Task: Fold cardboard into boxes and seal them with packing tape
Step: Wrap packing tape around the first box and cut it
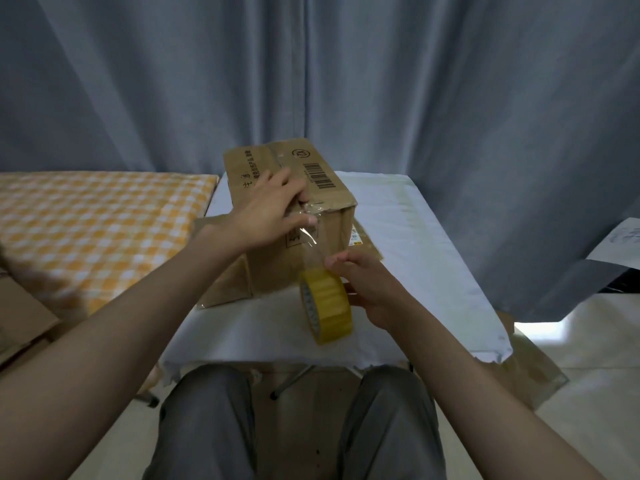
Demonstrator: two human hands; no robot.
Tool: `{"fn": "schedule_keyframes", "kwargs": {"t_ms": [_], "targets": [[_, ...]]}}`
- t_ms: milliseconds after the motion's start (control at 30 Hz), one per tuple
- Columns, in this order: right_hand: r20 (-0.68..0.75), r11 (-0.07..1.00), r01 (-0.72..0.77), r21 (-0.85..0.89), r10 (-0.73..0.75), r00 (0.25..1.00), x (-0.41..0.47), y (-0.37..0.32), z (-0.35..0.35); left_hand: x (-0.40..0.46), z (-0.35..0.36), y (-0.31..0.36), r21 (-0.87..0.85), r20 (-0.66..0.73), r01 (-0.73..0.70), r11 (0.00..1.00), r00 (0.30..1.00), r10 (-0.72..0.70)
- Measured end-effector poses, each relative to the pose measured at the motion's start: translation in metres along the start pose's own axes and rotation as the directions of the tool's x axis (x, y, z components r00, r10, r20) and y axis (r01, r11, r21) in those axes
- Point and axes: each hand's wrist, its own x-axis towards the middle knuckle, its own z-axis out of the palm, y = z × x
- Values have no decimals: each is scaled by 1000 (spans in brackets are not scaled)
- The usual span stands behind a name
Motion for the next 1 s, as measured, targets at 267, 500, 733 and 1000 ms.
{"fn": "schedule_keyframes", "kwargs": {"t_ms": [267, 500, 733, 1000], "targets": [[-135, 999, 49, 18, -46, 990, -9, 8, -17, -1, 7, -3, -128, -47, 5, 992, 999, -11], [-158, 991, 137, -4, -136, 978, -10, 13, -10, 0, 16, 0, 255, 98, 5, 967, 995, -31], [-183, 978, 206, -44, -211, 960, -14, 15, -5, -1, 12, 6, 295, 116, 14, 955, 992, -50], [-201, 960, 271, -65, -278, 939, -19, 13, -8, 0, 11, 9, 278, 82, 32, 960, 995, -57]]}}
